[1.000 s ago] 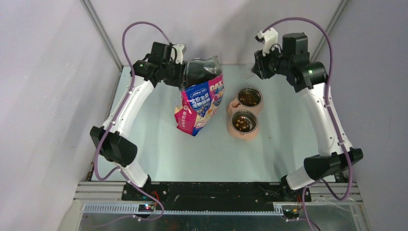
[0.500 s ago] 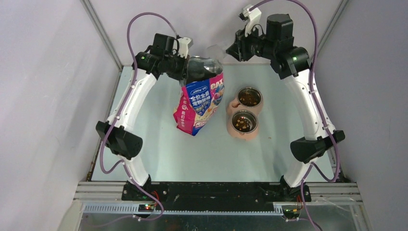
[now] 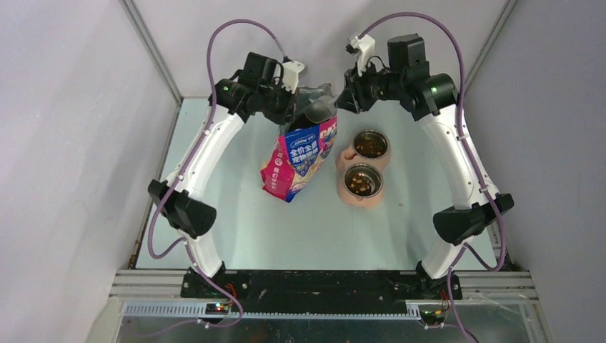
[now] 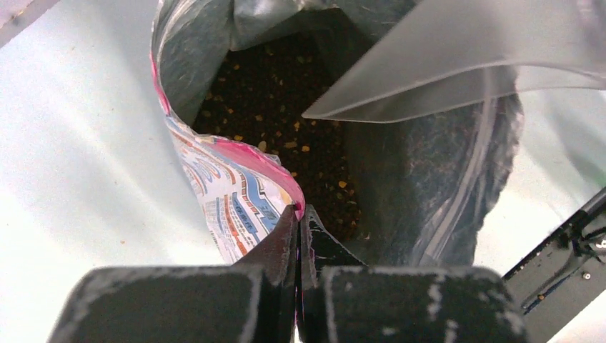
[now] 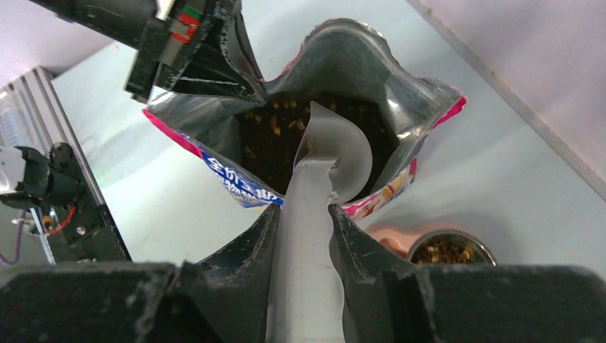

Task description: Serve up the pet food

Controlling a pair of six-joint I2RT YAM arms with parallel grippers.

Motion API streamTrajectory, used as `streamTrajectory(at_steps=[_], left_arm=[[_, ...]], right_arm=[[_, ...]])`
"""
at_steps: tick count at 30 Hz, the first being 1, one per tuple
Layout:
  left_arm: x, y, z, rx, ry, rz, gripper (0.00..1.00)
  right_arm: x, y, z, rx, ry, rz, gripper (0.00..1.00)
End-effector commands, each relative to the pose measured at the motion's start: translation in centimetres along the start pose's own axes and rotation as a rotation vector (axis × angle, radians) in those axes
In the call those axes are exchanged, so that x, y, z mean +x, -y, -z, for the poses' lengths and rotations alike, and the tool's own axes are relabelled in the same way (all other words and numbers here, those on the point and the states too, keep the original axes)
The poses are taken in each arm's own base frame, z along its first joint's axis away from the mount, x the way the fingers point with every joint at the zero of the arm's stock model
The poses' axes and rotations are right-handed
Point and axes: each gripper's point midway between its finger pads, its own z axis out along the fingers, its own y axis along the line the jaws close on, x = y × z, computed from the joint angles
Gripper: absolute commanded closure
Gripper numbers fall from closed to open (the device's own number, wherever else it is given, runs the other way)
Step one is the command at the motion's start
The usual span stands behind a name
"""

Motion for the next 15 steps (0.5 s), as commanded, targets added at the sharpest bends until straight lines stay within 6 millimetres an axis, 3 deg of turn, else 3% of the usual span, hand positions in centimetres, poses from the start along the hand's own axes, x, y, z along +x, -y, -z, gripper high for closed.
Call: streamTrajectory(at_steps=[1, 7, 15], left_arm=[[-6.4, 4.9, 5.4, 0.101, 0.275, -0.142, 1.00], [-6.1, 7.2, 5.9, 0.132, 0.279, -0.170, 1.00], [-5.5, 6.5, 6.6, 0.073, 0.278, -0.178, 1.00]], right_arm=[[1.5, 1.1, 0.7, 0.061, -0.066, 0.004, 1.00], [1.9, 2.1, -1.1, 0.060, -0.110, -0.030, 1.00], [5.5, 3.7, -6.0, 0.064, -0.214, -0.166, 1.00]])
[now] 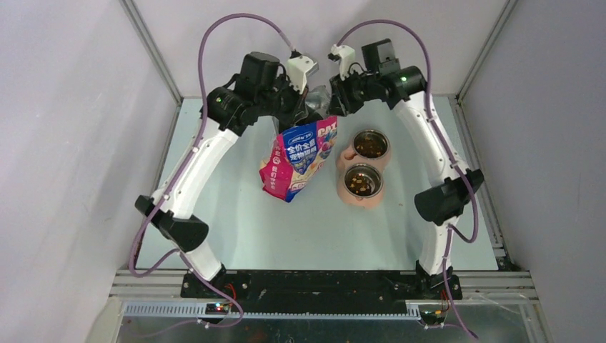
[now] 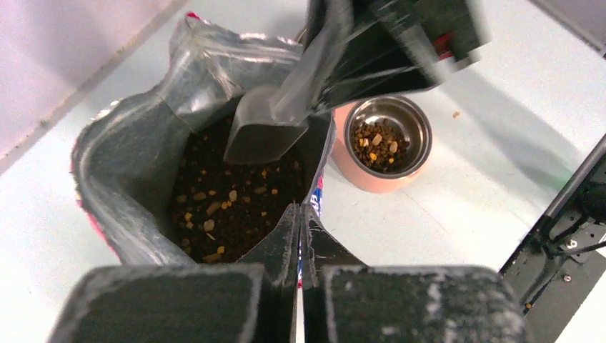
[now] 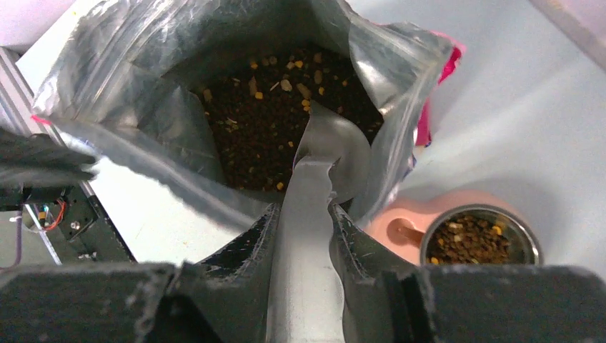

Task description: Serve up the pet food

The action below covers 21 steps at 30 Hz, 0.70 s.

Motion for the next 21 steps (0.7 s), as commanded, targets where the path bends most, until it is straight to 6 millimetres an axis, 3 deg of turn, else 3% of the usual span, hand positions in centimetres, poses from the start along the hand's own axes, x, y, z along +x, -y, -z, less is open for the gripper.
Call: streamTrajectory(at_steps=[1, 4, 6, 7, 9, 12, 18, 21], left_arm=[[-2.2, 0.1, 2.8, -0.038, 0.105, -0.045, 1.00], [-1.8, -1.8, 3.1, -0.146, 0.098, -0.022, 0.99], [-2.1, -4.0, 4.0, -0.280, 0.110, 0.004, 0.77], [-2.0, -5.4, 4.4, -0.352, 0.110, 0.026, 0.57], [-1.8, -7.1, 4.4, -0.410, 0.108, 0.063, 0.38], [-1.0, -9.3, 3.2, -0.415, 0.068, 0.121, 0.33], [1.0, -10.1, -0.1, -0.347, -0.030, 0.150, 0.35], [1.5, -10.9, -0.8, -0.354, -0.037, 0.188, 0.38]], right_arm=[[0.7, 0.9, -2.4, 0.027, -0.044, -0.085, 1.00], [1.2, 1.0, -3.6, 0.022, -0.063, -0.120, 1.00], [0.9, 0.5, -3.6, 0.014, -0.057, -0.116, 1.00], [0.8, 0.4, -3.6, 0.015, -0.053, -0.109, 1.00], [0.4, -0.1, -3.4, 0.015, -0.042, -0.088, 1.00], [0.0, -0.7, -3.2, 0.013, -0.032, -0.066, 1.00], [-0.3, -0.8, -3.2, 0.026, -0.023, -0.014, 1.00], [-0.5, -0.4, -3.7, 0.042, -0.018, 0.005, 1.00]])
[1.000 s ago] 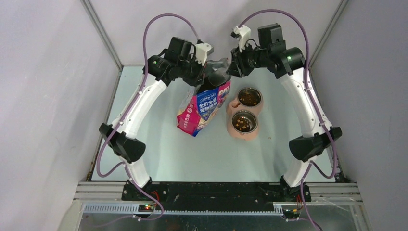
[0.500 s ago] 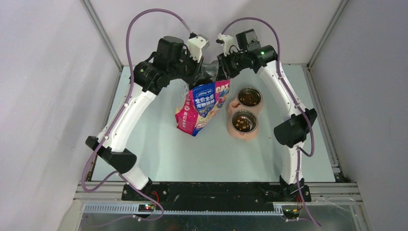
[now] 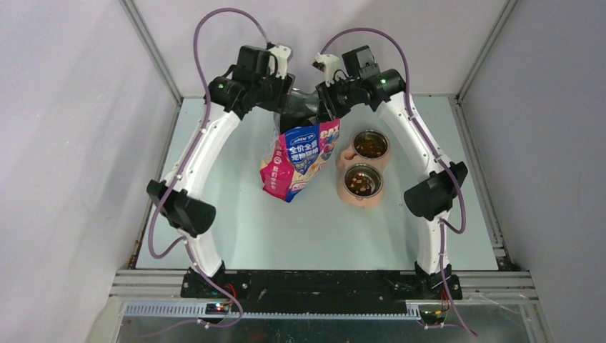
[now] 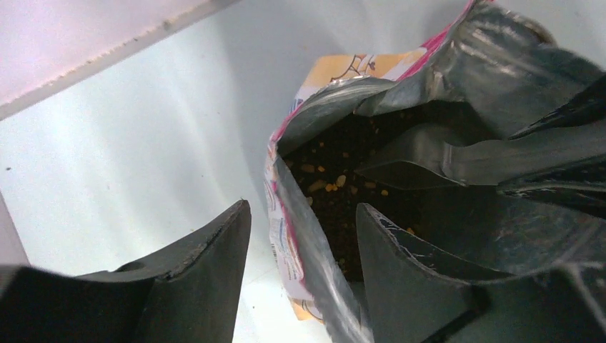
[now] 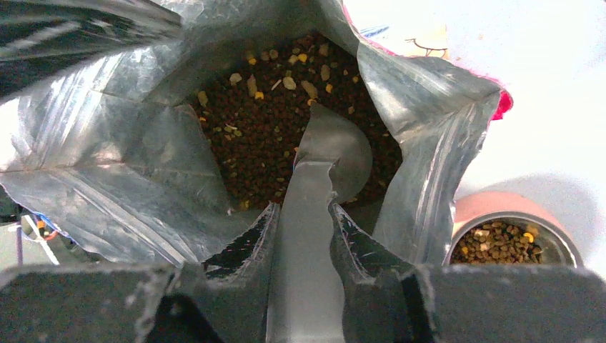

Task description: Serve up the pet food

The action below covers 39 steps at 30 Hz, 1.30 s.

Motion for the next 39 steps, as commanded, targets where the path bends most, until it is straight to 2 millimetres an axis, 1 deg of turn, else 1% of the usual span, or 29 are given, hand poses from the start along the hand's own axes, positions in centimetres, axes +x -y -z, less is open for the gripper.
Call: streamTrajectory(at_steps=[1, 2, 3, 4, 5, 6, 7, 8, 9, 10, 12, 14, 16, 19, 22, 23, 25, 27, 30, 31, 32, 33, 34, 39], left_arm=[[-0.3, 0.5, -0.4, 0.042, 0.000, 0.077, 0.40], [-0.3, 0.3, -0.5, 0.043, 0.000, 0.092, 0.41], [-0.2, 0.4, -0.5, 0.054, -0.002, 0.107, 0.43], [-0.2, 0.1, -0.6, 0.053, -0.002, 0.114, 0.44], [-0.1, 0.1, -0.5, 0.061, -0.004, 0.120, 0.46], [0.0, -0.1, -0.5, 0.062, -0.006, 0.127, 0.48], [0.2, 0.0, -0.6, 0.078, -0.014, 0.138, 0.54], [0.5, -0.3, -0.8, 0.082, -0.023, 0.148, 0.58], [0.7, -0.1, -0.8, 0.103, -0.028, 0.160, 0.64], [1.0, -0.2, -1.0, 0.107, -0.036, 0.170, 0.70], [1.1, 0.5, -1.0, 0.163, -0.040, 0.200, 0.77], [0.8, 1.2, -0.8, 0.217, -0.030, 0.231, 0.80], [0.6, 1.5, -0.5, 0.244, -0.018, 0.249, 0.81], [0.6, 1.2, -0.4, 0.248, -0.009, 0.270, 0.79], [0.8, 0.9, -0.2, 0.250, -0.012, 0.298, 0.70], [0.8, 0.7, -0.1, 0.248, -0.013, 0.304, 0.68], [1.0, 0.5, -0.1, 0.245, -0.017, 0.313, 0.66], [1.2, 0.2, -0.1, 0.241, -0.020, 0.319, 0.64], [1.4, 0.1, -0.2, 0.243, -0.029, 0.318, 0.62], [1.6, 0.1, -0.3, 0.244, -0.033, 0.317, 0.62], [1.6, 0.1, -0.4, 0.246, -0.035, 0.314, 0.62], [1.7, 0.1, -0.4, 0.249, -0.037, 0.313, 0.62], [1.7, 0.2, -0.5, 0.251, -0.039, 0.311, 0.62], [1.8, 0.5, -0.5, 0.275, -0.042, 0.291, 0.61]], right_arm=[[-2.3, 0.1, 1.5, 0.048, 0.074, 0.069, 1.00], [-2.2, 0.3, 1.0, 0.047, 0.067, 0.065, 1.00], [-2.4, 0.3, 0.9, 0.049, 0.073, 0.068, 1.00], [-2.3, 0.4, 0.2, 0.046, 0.064, 0.067, 1.00], [-2.5, 0.4, 0.1, 0.050, 0.070, 0.074, 1.00], [-2.2, 0.4, -0.8, 0.047, 0.058, 0.086, 1.00], [-2.4, 0.5, -1.1, 0.056, 0.060, 0.097, 1.00], [-2.0, 0.4, -2.0, 0.052, 0.043, 0.115, 1.00], [-2.0, 0.5, -2.4, 0.060, 0.039, 0.126, 1.00], [-1.5, 0.5, -3.2, 0.058, 0.022, 0.148, 1.00], [-0.6, 0.4, -4.4, 0.064, -0.015, 0.183, 1.00], [0.4, 0.5, -5.3, 0.068, -0.055, 0.206, 1.00], [1.5, 0.6, -5.7, 0.071, -0.100, 0.224, 1.00], [3.1, 0.8, -6.5, 0.070, -0.162, 0.247, 1.00], [5.1, 1.0, -6.9, 0.062, -0.237, 0.252, 1.00], [5.7, 0.9, -7.2, 0.050, -0.258, 0.250, 1.00], [6.9, 0.5, -7.3, 0.016, -0.301, 0.233, 1.00], [8.3, -0.4, -7.4, -0.038, -0.343, 0.207, 1.00], [9.7, -2.3, -7.2, -0.148, -0.383, 0.148, 1.00], [9.9, -2.8, -7.3, -0.169, -0.388, 0.128, 1.00], [10.1, -3.7, -7.1, -0.221, -0.388, 0.103, 1.00], [10.1, -4.1, -6.9, -0.242, -0.387, 0.072, 1.00], [9.9, -4.9, -6.8, -0.288, -0.377, 0.048, 1.00], [8.2, -6.5, -5.4, -0.408, -0.321, -0.084, 1.00]])
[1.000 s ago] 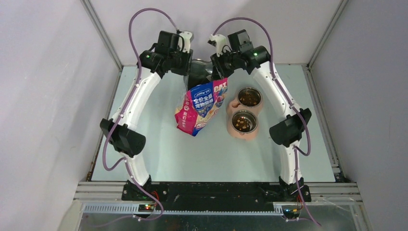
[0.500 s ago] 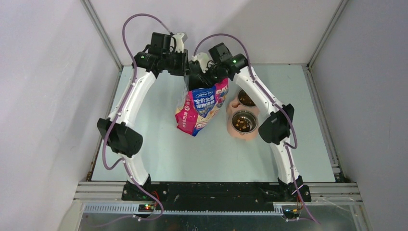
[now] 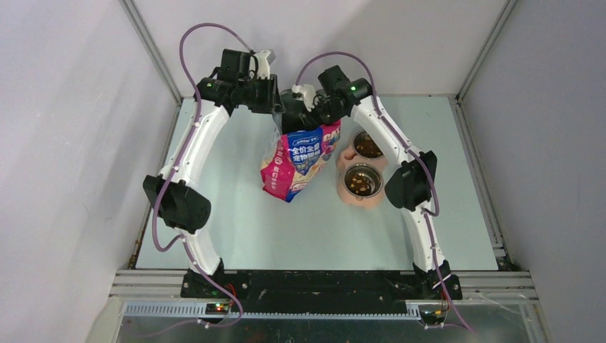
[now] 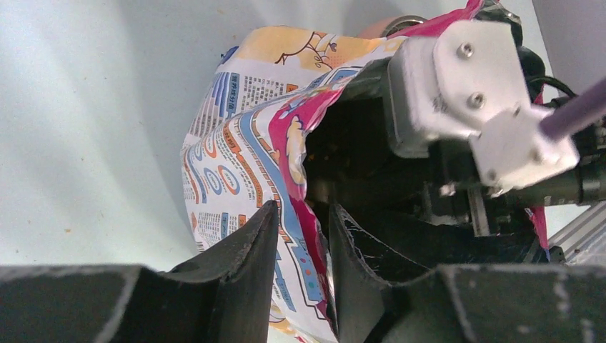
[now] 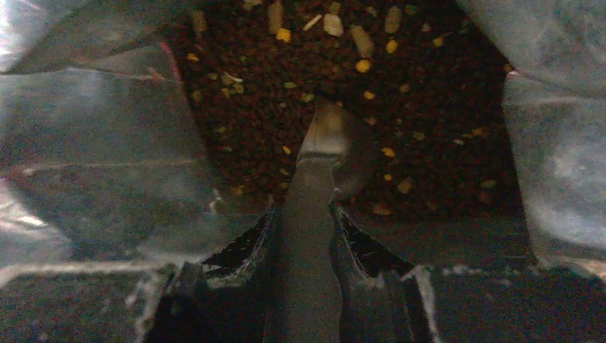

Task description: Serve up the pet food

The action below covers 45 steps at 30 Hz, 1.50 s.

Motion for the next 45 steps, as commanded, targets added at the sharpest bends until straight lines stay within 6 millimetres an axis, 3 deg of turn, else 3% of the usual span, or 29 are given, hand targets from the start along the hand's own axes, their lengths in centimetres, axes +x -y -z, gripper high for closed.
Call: streamTrajectory(at_steps=[1, 11, 16, 22, 27, 33, 38, 41, 45], left_arm=[[-1.0, 1.3, 1.8, 0.049, 0.045, -0.032, 0.61], [-0.2, 0.7, 1.5, 0.037, 0.012, -0.089, 0.61], [0.6, -0.4, 1.4, -0.006, -0.018, -0.139, 0.61], [0.6, -0.4, 1.5, 0.004, -0.039, -0.187, 0.61], [0.4, -0.6, 2.0, -0.006, -0.033, -0.231, 0.60], [0.5, -1.7, 3.0, -0.060, -0.046, -0.329, 0.60], [-1.2, -4.1, 4.9, -0.205, -0.034, -0.471, 0.59], [-2.0, -3.7, 5.8, -0.206, -0.018, -0.491, 0.59], [-1.6, -1.1, 5.5, -0.089, -0.019, -0.505, 0.58]], right_arm=[[0.7, -5.8, 1.4, -0.302, -0.019, -0.202, 1.00], [-3.0, -6.1, 5.8, -0.400, 0.132, -0.364, 1.00], [-4.4, -4.9, 8.0, -0.450, 0.202, -0.454, 1.00], [-5.2, -2.5, 10.4, -0.476, 0.270, -0.552, 1.00], [-5.6, -1.8, 11.9, -0.490, 0.304, -0.607, 1.00], [-6.2, -1.4, 13.9, -0.499, 0.346, -0.642, 1.00], [-6.5, -0.1, 14.5, -0.452, 0.375, -0.691, 1.00], [-6.6, 0.6, 14.5, -0.417, 0.382, -0.710, 1.00], [-6.9, 1.2, 15.0, -0.334, 0.406, -0.723, 1.00]])
